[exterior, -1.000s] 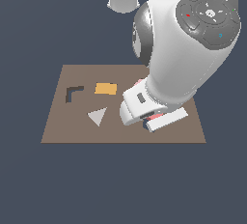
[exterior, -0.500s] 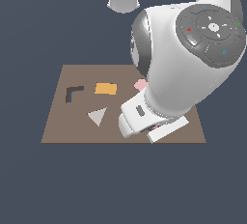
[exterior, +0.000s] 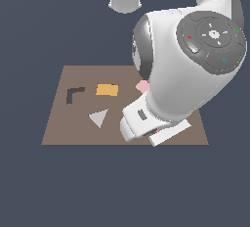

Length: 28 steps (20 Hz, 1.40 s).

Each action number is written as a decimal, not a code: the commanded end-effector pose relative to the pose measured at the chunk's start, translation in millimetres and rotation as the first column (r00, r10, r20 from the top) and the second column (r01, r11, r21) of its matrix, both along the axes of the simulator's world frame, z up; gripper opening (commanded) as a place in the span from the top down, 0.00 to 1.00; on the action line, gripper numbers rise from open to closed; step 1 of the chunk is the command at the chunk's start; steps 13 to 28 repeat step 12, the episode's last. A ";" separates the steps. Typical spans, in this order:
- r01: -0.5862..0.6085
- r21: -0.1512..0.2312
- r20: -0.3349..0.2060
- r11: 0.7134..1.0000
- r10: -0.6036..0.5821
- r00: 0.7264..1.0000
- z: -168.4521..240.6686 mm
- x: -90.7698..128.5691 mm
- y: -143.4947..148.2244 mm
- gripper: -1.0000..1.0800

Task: Insert a designated object into the corresponding slot on a board.

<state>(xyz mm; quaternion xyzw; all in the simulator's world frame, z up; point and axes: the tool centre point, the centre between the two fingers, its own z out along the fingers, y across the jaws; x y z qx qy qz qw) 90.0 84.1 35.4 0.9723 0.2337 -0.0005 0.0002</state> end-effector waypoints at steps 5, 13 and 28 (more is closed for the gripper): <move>-0.001 0.000 0.000 1.000 0.001 1.000 -4.8 0.0 0.2 0.04; -0.001 0.000 0.000 1.000 0.001 1.000 -4.8 0.0 0.2 0.04; -0.001 0.000 0.000 1.000 0.001 1.000 -4.8 0.0 0.2 0.04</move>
